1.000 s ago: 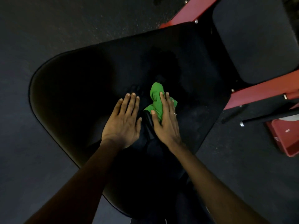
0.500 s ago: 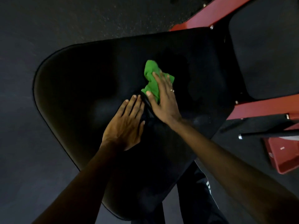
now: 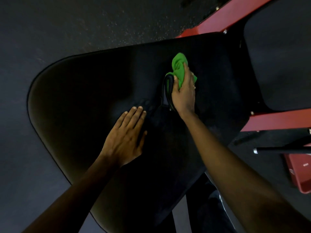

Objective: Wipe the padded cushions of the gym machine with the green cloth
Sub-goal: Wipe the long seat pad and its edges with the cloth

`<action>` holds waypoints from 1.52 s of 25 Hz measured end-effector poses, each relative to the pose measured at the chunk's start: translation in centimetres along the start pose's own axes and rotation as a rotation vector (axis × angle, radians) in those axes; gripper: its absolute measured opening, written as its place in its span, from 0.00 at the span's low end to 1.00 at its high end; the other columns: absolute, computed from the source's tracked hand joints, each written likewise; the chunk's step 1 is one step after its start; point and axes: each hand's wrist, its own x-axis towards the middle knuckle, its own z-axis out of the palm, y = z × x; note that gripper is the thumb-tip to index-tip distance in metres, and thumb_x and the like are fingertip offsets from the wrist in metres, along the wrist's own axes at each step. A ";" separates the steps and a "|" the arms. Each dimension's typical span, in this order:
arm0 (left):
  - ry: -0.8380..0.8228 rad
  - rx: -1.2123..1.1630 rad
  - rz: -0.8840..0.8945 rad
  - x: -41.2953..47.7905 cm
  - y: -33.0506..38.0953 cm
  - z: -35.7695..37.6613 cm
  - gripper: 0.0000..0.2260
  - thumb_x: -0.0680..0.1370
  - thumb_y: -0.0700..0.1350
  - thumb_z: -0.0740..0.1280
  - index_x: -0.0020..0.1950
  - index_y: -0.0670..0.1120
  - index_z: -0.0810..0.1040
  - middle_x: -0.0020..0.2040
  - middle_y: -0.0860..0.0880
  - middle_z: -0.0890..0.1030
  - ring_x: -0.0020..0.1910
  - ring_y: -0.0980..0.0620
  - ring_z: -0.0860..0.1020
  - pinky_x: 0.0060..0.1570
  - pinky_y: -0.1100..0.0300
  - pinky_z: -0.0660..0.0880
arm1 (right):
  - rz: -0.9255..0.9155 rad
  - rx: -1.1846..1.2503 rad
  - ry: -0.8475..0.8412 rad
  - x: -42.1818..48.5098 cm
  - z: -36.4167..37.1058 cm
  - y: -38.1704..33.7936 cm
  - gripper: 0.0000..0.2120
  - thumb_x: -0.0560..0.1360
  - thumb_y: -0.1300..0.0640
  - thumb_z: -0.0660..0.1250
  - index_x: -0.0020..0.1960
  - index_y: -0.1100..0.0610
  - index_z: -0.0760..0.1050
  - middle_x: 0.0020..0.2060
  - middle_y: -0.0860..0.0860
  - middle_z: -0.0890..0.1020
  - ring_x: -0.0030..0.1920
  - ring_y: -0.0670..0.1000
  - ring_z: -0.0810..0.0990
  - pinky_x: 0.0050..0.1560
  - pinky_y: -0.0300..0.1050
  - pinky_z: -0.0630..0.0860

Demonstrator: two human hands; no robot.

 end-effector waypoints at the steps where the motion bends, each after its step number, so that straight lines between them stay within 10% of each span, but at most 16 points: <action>1: 0.039 -0.039 -0.017 0.8 0.3 -0.2 0.28 0.82 0.52 0.54 0.78 0.38 0.64 0.79 0.40 0.64 0.79 0.44 0.61 0.78 0.49 0.55 | -0.004 0.013 -0.023 -1.9 -0.4 0.3 0.27 0.83 0.49 0.59 0.80 0.53 0.59 0.78 0.55 0.66 0.79 0.59 0.62 0.75 0.61 0.64; 7: 0.120 0.069 -0.101 8.0 -2.9 -1.6 0.26 0.82 0.47 0.53 0.78 0.36 0.64 0.78 0.38 0.65 0.78 0.40 0.63 0.77 0.48 0.54 | -0.255 -0.058 -0.318 -18.0 -3.4 0.1 0.36 0.80 0.38 0.60 0.82 0.55 0.56 0.82 0.53 0.55 0.82 0.58 0.49 0.80 0.60 0.52; 18: 0.032 0.192 -0.111 8.6 -4.4 -1.2 0.28 0.83 0.50 0.45 0.81 0.38 0.53 0.82 0.40 0.55 0.81 0.43 0.52 0.80 0.48 0.46 | 0.037 0.035 -0.105 -9.5 0.1 -3.3 0.30 0.82 0.41 0.59 0.81 0.50 0.58 0.80 0.50 0.63 0.81 0.55 0.54 0.77 0.62 0.58; 23: 0.022 0.151 -0.115 8.7 -4.4 -1.8 0.27 0.85 0.49 0.45 0.82 0.38 0.52 0.82 0.40 0.53 0.82 0.44 0.50 0.80 0.48 0.46 | -0.119 -0.076 -0.204 -17.5 -0.8 -4.3 0.33 0.81 0.40 0.61 0.81 0.51 0.57 0.80 0.51 0.60 0.82 0.55 0.53 0.79 0.60 0.58; 32: -0.015 0.149 -0.112 8.8 -4.4 -1.9 0.28 0.85 0.51 0.47 0.82 0.40 0.46 0.83 0.41 0.48 0.82 0.44 0.46 0.80 0.47 0.46 | 0.223 -0.041 0.009 3.3 2.0 -4.8 0.35 0.78 0.39 0.59 0.81 0.52 0.57 0.80 0.57 0.59 0.80 0.64 0.55 0.76 0.65 0.58; 38: -0.045 0.191 -0.098 8.8 -4.5 -2.1 0.31 0.82 0.53 0.47 0.82 0.40 0.45 0.83 0.41 0.47 0.82 0.44 0.46 0.79 0.47 0.45 | 0.029 -0.101 -0.072 3.3 2.7 -6.2 0.36 0.78 0.35 0.62 0.81 0.46 0.56 0.80 0.55 0.60 0.80 0.62 0.55 0.78 0.62 0.57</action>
